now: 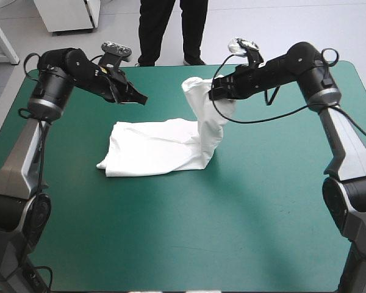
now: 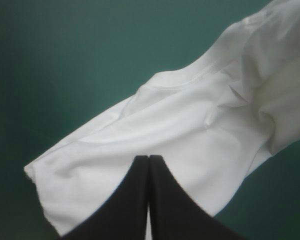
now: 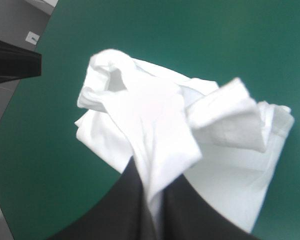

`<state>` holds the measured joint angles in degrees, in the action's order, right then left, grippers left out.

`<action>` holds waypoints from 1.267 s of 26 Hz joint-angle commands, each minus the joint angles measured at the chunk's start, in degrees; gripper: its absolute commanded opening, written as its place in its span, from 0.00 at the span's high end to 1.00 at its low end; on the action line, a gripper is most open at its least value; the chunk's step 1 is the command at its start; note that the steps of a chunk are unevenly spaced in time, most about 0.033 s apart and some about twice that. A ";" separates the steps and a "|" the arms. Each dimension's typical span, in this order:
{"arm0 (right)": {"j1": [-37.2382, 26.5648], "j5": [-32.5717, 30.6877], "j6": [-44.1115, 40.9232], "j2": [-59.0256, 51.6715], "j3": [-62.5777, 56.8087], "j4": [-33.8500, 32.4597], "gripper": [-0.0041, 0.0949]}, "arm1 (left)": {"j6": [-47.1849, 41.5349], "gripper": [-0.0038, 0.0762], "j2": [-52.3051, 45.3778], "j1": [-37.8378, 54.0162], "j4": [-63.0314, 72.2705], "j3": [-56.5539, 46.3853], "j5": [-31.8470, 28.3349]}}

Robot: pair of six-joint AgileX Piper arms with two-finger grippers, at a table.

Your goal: Fold the cloth

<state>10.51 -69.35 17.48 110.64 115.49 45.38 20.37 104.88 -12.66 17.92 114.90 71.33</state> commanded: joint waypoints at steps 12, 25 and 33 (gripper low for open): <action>14.23 11.44 -0.21 4.65 3.23 4.39 0.97 | -2.41 0.96 -12.29 0.80 0.54 1.46 2.48; 19.59 12.50 -0.45 16.48 17.31 6.23 0.97 | -2.71 0.96 -14.52 0.80 -1.51 0.49 2.48; 22.04 4.89 0.20 20.26 18.64 7.86 0.57 | -2.71 0.96 -14.52 0.80 -1.64 0.49 2.48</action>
<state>32.20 -64.34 17.01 134.68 132.07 48.78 18.40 92.92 -11.89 15.08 114.06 72.21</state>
